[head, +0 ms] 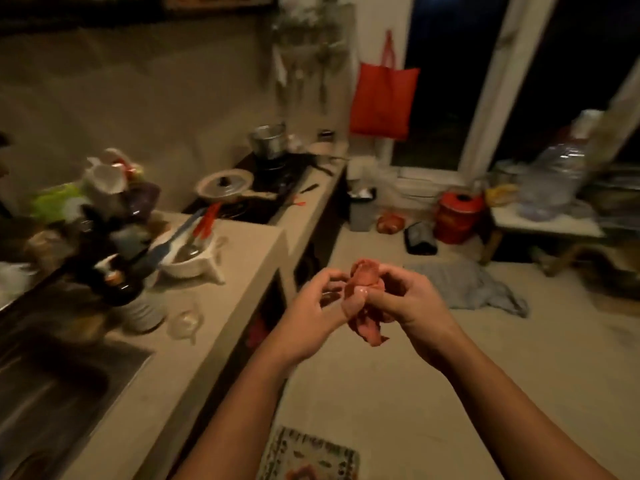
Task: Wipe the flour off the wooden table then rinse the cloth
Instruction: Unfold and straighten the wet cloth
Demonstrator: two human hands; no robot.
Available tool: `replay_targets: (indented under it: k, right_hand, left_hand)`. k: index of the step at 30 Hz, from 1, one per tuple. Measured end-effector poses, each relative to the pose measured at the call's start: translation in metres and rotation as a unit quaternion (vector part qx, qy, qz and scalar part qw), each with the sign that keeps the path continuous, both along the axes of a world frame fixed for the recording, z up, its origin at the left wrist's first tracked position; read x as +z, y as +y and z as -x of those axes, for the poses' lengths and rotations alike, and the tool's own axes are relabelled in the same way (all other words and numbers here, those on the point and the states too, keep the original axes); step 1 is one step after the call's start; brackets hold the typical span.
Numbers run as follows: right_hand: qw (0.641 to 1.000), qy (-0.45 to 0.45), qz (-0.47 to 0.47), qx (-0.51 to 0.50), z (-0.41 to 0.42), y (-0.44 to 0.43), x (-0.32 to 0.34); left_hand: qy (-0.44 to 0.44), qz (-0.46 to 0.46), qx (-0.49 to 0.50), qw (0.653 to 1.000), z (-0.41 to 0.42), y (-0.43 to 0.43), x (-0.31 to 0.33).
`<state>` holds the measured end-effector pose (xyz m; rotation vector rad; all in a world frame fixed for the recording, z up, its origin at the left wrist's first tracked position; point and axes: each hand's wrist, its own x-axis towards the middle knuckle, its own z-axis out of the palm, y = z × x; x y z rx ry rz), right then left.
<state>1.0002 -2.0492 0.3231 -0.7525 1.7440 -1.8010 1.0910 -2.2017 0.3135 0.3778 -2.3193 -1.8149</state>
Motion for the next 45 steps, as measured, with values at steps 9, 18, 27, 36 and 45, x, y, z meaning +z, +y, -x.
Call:
replay_targets:
  k: [9,18,27,36,45]
  right_hand:
    - [0.969,0.013,-0.038,-0.242,0.071,0.2,-0.003]
    - [0.917,0.001,-0.072,-0.391,0.161,0.33,-0.017]
    - [0.817,-0.004,-0.046,-0.575,0.278,0.44,-0.022]
    - [0.729,0.001,-0.091,-0.679,0.338,0.561,-0.049]
    - [0.744,-0.028,-0.078,-0.663,0.417,0.73,-0.038]
  left_hand:
    - [0.05,-0.022,-0.071,0.996,0.145,0.184,-0.009]
    - [0.045,-0.058,-0.199,0.977,0.287,0.323,-0.039]
    - [0.054,-0.023,-0.394,0.917,0.455,0.441,-0.032]
    - [-0.026,-0.048,-0.525,0.85,0.537,0.583,-0.043]
    - [0.071,0.071,-0.554,0.826,0.621,0.753,-0.039]
